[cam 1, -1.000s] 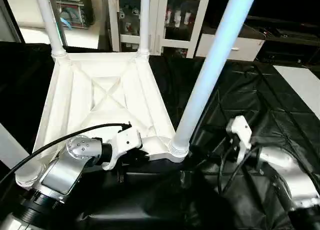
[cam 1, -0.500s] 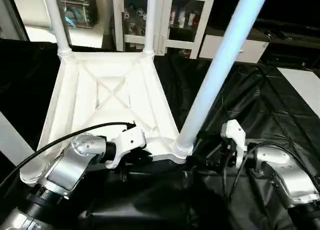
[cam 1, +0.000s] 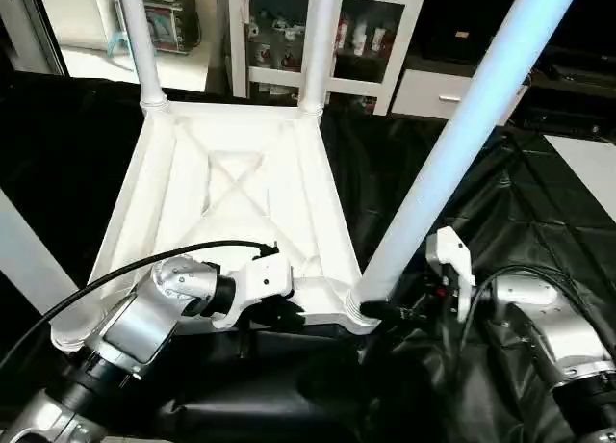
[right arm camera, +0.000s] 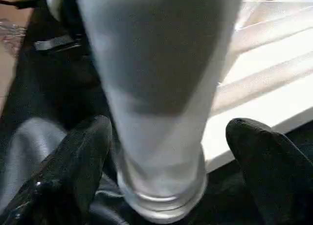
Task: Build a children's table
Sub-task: Rotate leg to tighten
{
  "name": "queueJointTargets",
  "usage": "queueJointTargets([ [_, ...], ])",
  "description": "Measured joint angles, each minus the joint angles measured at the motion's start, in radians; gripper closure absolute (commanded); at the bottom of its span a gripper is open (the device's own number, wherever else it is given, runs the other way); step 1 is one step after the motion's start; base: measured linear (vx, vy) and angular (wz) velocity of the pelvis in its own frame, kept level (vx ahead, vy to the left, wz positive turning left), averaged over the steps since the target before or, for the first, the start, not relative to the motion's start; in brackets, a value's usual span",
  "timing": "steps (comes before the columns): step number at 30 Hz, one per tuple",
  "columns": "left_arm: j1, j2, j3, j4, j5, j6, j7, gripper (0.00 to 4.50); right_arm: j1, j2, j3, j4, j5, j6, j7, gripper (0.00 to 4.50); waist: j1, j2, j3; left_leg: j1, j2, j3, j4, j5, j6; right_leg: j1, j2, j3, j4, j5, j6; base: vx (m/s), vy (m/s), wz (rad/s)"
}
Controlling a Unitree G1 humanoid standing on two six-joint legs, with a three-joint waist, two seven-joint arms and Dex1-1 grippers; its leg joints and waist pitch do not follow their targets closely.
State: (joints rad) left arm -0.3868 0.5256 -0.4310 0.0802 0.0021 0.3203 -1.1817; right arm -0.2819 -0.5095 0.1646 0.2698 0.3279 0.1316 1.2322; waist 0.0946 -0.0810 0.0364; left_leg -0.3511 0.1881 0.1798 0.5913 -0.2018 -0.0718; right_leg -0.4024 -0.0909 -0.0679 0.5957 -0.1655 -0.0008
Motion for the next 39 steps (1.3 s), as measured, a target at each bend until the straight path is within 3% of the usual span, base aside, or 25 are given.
queueJointTargets([
  [7,-0.004,0.008,-0.003,0.010,-0.001,-0.023,-0.025,4.50,0.005,-0.038,0.002,-0.015,0.032,0.039,0.100,1.12,0.005,0.000,0.000,0.000,0.001,0.001,0.000,0.000,0.000,0.001,0.000,0.000,0.000,0.000,0.000,0.000,0.000,0.00],
  [21,-0.007,0.024,-0.010,0.014,-0.001,-0.039,-0.049,4.50,-0.033,-0.022,0.012,0.045,0.019,0.030,0.130,2.25,0.008,0.000,0.000,0.001,0.001,0.001,0.000,0.000,0.000,0.001,0.000,0.000,0.000,0.000,0.000,0.000,0.000,0.00],
  [31,-0.005,0.025,-0.006,0.013,-0.007,-0.031,-0.048,4.50,-0.031,-0.012,0.010,0.047,0.013,0.022,0.120,2.54,0.006,0.000,0.000,0.002,0.001,0.001,0.000,0.000,0.000,0.002,0.000,0.000,0.001,0.000,-0.001,0.000,0.000,0.00],
  [37,-0.010,-0.038,0.042,0.046,0.005,0.052,0.077,4.50,-0.030,0.077,-0.034,0.093,-0.011,0.014,-0.075,2.55,-0.011,0.001,-0.001,0.003,0.001,0.001,0.001,0.001,-0.002,0.005,0.000,0.000,0.001,-0.001,0.002,0.000,0.000,0.00],
  [39,-0.029,-0.086,0.047,0.078,0.026,0.082,0.148,4.50,-0.035,0.125,-0.059,0.117,-0.028,0.014,-0.201,2.56,-0.025,0.000,-0.001,0.005,0.001,0.000,0.001,0.001,-0.002,0.006,0.000,-0.002,-0.001,-0.001,0.002,-0.025,0.002,-0.04],
])
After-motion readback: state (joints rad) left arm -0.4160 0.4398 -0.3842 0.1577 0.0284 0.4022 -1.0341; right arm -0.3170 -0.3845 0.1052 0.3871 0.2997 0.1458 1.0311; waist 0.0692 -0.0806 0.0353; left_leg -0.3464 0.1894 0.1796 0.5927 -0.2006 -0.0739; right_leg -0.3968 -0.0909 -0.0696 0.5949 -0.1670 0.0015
